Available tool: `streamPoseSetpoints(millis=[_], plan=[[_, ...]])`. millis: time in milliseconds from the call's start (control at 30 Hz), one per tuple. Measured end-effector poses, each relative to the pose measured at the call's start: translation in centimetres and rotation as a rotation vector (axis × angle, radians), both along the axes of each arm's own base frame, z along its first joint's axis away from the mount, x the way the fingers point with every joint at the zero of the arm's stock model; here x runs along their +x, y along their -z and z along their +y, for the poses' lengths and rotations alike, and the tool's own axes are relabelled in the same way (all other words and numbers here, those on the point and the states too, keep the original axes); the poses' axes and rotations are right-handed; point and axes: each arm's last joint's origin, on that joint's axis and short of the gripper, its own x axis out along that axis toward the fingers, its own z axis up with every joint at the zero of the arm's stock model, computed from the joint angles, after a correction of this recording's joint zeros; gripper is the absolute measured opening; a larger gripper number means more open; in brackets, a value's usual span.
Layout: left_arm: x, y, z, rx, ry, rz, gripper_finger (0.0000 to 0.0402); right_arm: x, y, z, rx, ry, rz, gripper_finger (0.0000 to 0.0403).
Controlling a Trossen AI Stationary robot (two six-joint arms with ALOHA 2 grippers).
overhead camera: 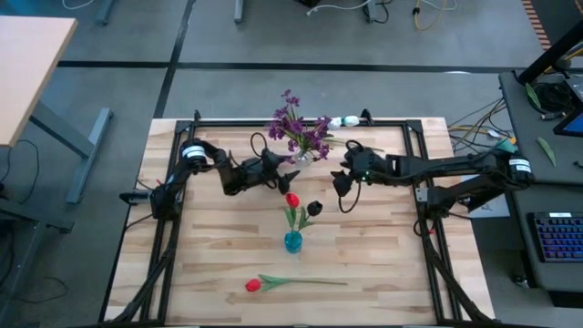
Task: Sort flowers into vase by color
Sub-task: Put the black flower into the blue vase
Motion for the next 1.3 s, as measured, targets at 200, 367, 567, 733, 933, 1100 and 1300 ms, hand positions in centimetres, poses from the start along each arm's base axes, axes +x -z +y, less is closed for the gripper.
streamPoseSetpoints(millis=[200,367,567,733,933,1100,1300], plan=[[-2.6,-0.2,-1.0,-0.071,0.003,0.027,0.0343,-2.1,1.7,-2.1,0.15,0.177,0.175,0.0233],[-4.6,-1.3,-1.9,-0.115,0.02,0.019,0.0343,-3.6,2.7,-5.7,0.196,0.244,0.263,0.0233],[-6.7,-3.0,-3.6,-0.134,0.052,-0.006,0.0343,-4.6,3.7,-8.4,0.115,0.204,0.379,0.0233],[-8.2,-4.7,-4.6,-0.191,0.062,-0.082,0.0343,-4.8,5.2,-10.2,0.072,0.149,0.467,0.0233],[-10.3,-6.4,-5.2,-0.246,0.079,-0.165,0.0343,-4.5,7.8,-12.0,0.043,0.109,0.527,0.0223],[-11.6,-7.6,-5.7,-0.238,0.111,-0.221,0.0343,-5.3,8.9,-13.8,0.055,0.147,0.543,0.0215],[-12.3,-8.8,-5.9,-0.2,0.122,-0.277,0.0343,-6.5,9.2,-15.8,0.057,0.16,0.495,0.0214]])
